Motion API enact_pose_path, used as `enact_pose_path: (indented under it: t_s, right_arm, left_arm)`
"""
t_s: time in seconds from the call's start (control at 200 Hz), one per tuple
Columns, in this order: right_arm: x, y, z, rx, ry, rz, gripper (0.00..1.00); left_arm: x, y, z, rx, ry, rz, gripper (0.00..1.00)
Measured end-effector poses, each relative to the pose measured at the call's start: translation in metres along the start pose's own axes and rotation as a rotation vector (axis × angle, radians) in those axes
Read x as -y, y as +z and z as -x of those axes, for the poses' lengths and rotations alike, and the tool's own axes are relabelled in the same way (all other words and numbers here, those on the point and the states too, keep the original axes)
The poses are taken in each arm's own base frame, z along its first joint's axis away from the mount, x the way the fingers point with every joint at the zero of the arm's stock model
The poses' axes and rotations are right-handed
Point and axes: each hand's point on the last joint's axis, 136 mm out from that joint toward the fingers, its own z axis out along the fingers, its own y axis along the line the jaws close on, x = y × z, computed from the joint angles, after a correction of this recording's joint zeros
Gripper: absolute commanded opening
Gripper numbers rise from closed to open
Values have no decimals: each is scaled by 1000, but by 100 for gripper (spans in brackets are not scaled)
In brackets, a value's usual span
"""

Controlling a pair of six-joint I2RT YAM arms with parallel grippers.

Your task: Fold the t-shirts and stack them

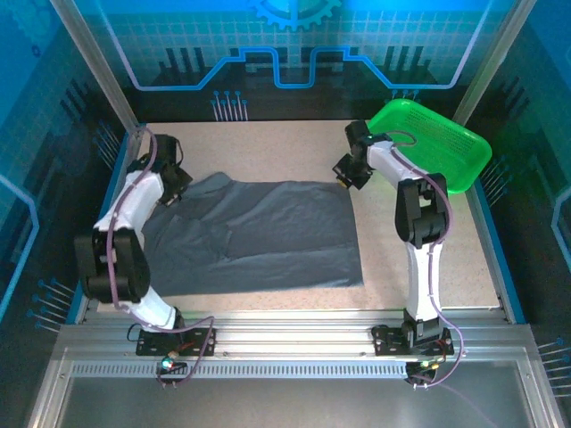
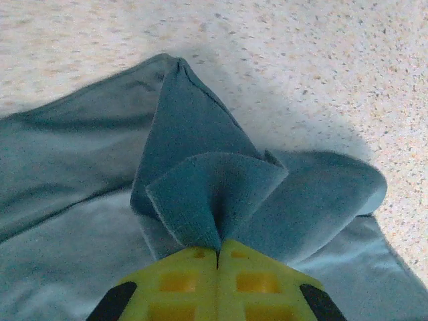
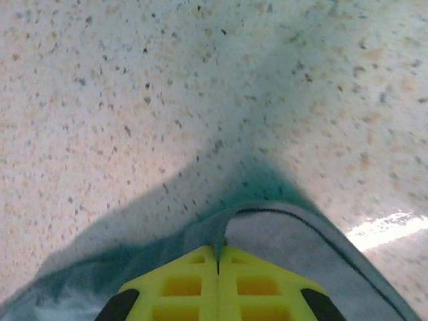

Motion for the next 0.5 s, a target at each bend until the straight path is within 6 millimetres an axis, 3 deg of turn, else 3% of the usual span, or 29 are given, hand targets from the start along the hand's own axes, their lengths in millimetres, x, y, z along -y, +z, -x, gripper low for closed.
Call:
enact_pose_path:
  t_s: [0.195, 0.36, 0.5]
  right_arm:
    - [13, -25, -13, 4, -38, 5, 0]
    - [38, -36, -31, -13, -52, -17, 0]
    - [62, -37, -50, -44, -61, -41, 0]
  left_arm:
    - [-46, -50, -12, 112, -59, -2, 0]
    - [-84, -67, -30, 141, -95, 42, 0]
    - [-105, -79, -37, 162, -108, 85, 0]
